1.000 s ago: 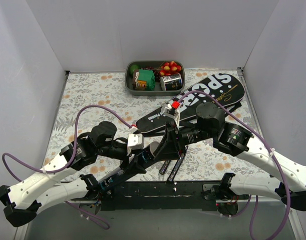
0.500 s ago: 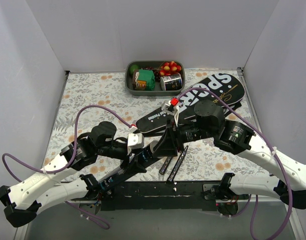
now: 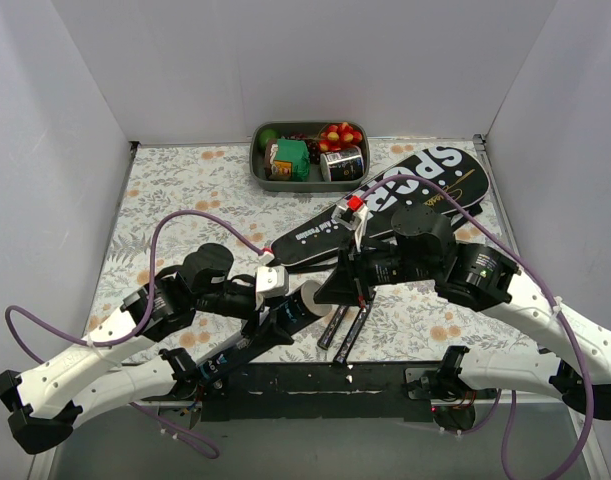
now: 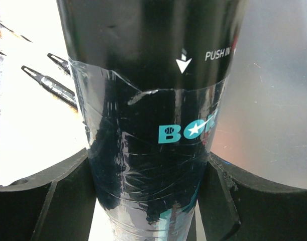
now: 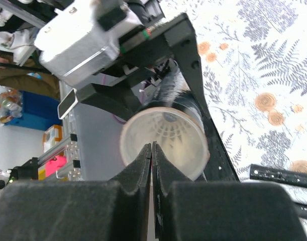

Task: Pack up the badminton gear

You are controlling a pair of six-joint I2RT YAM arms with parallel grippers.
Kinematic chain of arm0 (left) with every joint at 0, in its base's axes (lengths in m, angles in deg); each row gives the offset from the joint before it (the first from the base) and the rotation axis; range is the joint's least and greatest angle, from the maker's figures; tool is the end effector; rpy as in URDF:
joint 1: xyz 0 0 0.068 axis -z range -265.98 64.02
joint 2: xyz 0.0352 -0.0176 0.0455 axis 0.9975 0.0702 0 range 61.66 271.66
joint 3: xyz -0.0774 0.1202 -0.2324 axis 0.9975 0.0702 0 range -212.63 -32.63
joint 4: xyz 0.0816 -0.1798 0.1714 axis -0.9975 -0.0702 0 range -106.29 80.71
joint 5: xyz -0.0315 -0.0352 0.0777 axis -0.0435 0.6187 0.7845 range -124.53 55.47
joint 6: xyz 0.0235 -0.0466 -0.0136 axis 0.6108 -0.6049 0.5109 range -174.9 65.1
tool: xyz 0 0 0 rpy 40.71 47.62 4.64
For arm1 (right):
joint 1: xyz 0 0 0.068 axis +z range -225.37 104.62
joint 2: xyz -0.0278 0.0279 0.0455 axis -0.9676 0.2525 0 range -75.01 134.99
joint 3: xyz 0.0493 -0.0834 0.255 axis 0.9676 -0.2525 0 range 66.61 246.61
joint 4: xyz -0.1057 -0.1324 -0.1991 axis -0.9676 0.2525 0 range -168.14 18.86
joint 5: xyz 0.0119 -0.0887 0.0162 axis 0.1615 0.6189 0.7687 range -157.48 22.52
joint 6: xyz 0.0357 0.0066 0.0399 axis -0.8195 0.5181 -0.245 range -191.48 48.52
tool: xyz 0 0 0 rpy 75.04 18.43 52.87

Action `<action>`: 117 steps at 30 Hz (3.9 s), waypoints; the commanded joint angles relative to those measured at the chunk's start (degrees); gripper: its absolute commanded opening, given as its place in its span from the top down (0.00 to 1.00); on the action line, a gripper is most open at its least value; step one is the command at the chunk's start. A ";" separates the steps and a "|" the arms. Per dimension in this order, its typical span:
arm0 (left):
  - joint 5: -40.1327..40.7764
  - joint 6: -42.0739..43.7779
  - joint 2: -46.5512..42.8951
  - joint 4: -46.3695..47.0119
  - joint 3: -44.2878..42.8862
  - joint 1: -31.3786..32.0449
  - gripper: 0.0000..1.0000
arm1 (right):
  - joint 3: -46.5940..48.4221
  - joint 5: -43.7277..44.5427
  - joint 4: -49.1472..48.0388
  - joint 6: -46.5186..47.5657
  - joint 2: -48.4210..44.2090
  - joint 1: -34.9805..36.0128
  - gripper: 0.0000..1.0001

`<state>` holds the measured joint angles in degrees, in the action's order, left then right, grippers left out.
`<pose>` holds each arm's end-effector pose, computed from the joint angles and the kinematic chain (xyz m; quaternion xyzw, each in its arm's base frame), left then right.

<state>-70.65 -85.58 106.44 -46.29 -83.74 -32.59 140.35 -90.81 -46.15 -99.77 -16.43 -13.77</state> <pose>0.0773 -0.1393 0.3338 0.3131 0.7797 -0.5151 0.1692 0.0851 0.1874 0.4298 -0.3409 0.7189 0.5272 0.2984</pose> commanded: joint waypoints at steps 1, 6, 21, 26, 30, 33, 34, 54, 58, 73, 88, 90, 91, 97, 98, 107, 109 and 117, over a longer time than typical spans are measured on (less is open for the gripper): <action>-1.59 0.18 -0.56 0.52 -0.30 0.23 0.72 | 0.89 3.38 2.46 0.70 0.03 -0.17 0.92; -1.59 0.27 -0.48 0.52 -0.48 0.23 0.72 | 0.36 5.84 3.52 1.31 0.47 -0.17 0.89; -1.24 0.27 -0.74 0.87 0.22 0.31 0.71 | -0.35 3.91 3.08 2.10 4.34 -0.17 0.51; -0.97 0.00 -0.83 0.96 0.31 0.49 0.71 | -0.43 2.77 2.99 2.54 5.92 0.01 0.51; -0.62 -0.17 -1.18 0.96 0.40 0.49 0.71 | -2.01 2.50 2.38 2.45 7.76 2.11 0.50; -0.62 -0.17 -1.27 0.87 0.31 0.49 0.71 | -2.89 3.81 2.82 2.45 9.08 3.87 0.49; -0.53 -0.17 -1.18 0.87 0.31 0.49 0.71 | -3.24 3.82 2.73 2.45 9.26 4.31 0.49; 5.61 0.88 2.60 -0.80 -3.11 0.49 0.73 | 14.50 34.04 21.62 0.79 -3.20 5.37 0.44; 11.06 0.97 3.65 -1.41 -3.64 0.40 0.74 | 17.05 39.85 23.64 -0.44 -6.55 5.37 0.45; 30.38 -1.14 16.04 -3.88 -14.53 -11.63 0.73 | -0.50 37.49 18.90 -3.35 -10.68 5.37 0.46; 57.89 -4.48 40.82 9.82 -21.67 -41.34 0.68 | -16.51 32.48 10.03 -5.63 -13.59 5.37 0.47; 63.59 -3.17 44.33 13.87 -20.35 -42.92 0.68 | -18.35 30.55 7.93 -5.81 -13.06 5.37 0.47; 65.46 -2.64 48.09 14.40 -20.60 -43.27 0.68 | -18.71 29.67 7.39 -5.98 -12.80 5.46 0.47; 70.82 0.08 58.13 19.23 -24.29 -45.30 0.69 | -22.57 26.85 4.84 -6.77 -12.79 5.46 0.48; 71.97 0.96 61.28 19.76 -24.91 -45.30 0.69 | -22.93 26.85 4.75 -6.95 -13.23 5.37 0.48; 79.36 6.07 70.54 23.98 -27.02 -46.79 0.53 | -27.32 27.11 4.84 -8.36 -15.78 5.37 0.41; 79.45 5.81 70.01 25.21 -27.02 -47.23 0.02 | -27.76 26.94 4.75 -8.53 -15.70 5.37 0.40; 73.66 4.22 60.71 25.39 -31.41 -47.15 0.02 | -26.54 26.15 3.43 -7.74 -12.98 5.37 0.39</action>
<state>5.87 -80.42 176.40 -23.51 -111.65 -80.30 112.55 -63.86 -39.64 -107.69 -30.41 -8.55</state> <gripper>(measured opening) 0.981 0.610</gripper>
